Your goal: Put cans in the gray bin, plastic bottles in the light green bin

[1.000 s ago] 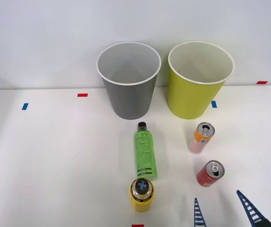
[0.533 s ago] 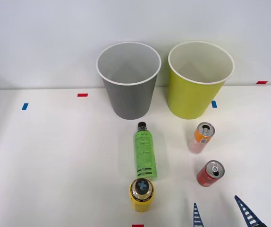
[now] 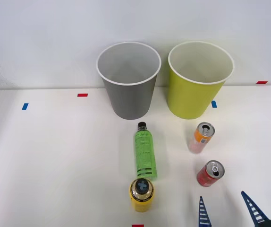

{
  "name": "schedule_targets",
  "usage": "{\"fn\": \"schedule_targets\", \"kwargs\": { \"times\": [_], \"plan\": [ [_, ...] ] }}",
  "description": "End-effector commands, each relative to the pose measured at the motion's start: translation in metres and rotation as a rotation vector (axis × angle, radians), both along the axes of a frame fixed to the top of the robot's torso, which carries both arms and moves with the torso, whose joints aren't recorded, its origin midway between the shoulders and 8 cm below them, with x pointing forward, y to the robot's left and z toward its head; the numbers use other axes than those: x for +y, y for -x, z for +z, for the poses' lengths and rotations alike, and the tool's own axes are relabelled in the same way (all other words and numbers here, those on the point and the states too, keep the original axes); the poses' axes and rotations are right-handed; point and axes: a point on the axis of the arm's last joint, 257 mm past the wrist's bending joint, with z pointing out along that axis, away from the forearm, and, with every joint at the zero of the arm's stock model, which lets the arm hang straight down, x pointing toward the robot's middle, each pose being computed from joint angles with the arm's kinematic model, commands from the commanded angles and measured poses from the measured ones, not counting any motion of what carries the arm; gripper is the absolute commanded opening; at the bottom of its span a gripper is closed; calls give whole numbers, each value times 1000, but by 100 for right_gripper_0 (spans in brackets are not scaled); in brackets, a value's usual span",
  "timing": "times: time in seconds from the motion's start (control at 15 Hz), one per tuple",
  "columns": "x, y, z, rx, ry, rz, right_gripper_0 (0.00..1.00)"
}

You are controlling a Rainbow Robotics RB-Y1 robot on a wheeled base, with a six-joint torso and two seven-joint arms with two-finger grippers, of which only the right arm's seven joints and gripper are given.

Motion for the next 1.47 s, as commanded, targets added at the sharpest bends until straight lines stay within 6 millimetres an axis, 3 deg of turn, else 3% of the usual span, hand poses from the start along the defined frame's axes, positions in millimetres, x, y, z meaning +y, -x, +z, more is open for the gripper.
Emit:
{"fn": "schedule_targets", "kwargs": {
  "times": [0.07,0.6,1.2,1.47],
  "plan": [
    [-2,-5,-6,-38,-18,-4,100],
    [0,-31,-9,-101,-52,6,100],
    [4,-80,-7,-114,-74,9,100],
    [4,-84,-6,-113,-72,14,100]
  ]
}}
